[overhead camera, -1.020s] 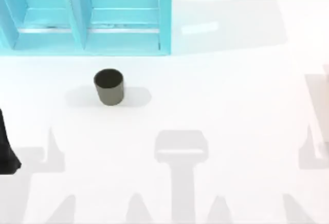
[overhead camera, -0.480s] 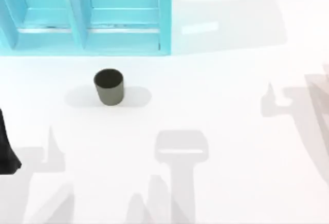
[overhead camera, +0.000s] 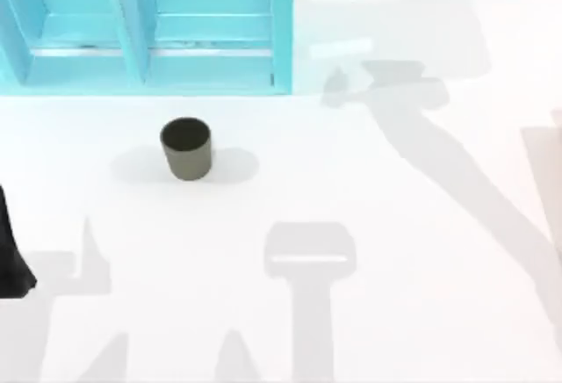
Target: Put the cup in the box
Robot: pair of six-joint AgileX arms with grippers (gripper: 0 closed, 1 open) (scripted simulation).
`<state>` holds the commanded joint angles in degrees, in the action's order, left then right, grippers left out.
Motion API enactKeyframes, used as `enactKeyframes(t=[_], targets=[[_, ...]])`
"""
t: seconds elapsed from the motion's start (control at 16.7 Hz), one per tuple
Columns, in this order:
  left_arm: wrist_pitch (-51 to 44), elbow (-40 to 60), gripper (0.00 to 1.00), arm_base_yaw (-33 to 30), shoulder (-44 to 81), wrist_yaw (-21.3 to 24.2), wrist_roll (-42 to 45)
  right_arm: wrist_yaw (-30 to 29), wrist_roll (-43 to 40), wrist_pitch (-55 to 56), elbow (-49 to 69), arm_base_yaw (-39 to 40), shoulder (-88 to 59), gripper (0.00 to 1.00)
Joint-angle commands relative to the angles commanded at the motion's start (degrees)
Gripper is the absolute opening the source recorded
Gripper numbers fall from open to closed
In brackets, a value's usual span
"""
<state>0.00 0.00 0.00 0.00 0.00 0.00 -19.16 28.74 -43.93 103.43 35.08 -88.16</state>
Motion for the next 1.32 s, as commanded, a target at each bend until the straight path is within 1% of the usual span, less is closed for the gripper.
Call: enactKeyframes(t=[0.3, 0.42, 0.6, 0.78, 0.96, 1.32], targets=[[0.0, 0.0, 1.0, 0.0, 0.0, 0.0, 0.0, -2.7, 9.18, -13.55, 30.58, 7.88, -26.92, 1.0], [0.0, 0.0, 1.0, 0.0, 0.0, 0.0, 0.0, -3.27, 12.31, -18.8, 40.51, 10.35, -36.96, 1.0], [0.0, 0.0, 1.0, 0.0, 0.0, 0.0, 0.0, -3.67, 16.14, -26.12, 51.71, 13.17, -50.19, 1.0], [0.0, 0.0, 1.0, 0.0, 0.0, 0.0, 0.0, -3.8, 18.88, -32.13, 58.72, 15.16, -60.5, 1.0], [0.0, 0.0, 1.0, 0.0, 0.0, 0.0, 0.0, -3.86, 20.4, -36.0, 62.13, 16.29, -66.92, 1.0], [0.0, 0.0, 1.0, 0.0, 0.0, 0.0, 0.0, -3.89, 20.8, -37.13, 62.93, 16.61, -68.82, 1.0]])
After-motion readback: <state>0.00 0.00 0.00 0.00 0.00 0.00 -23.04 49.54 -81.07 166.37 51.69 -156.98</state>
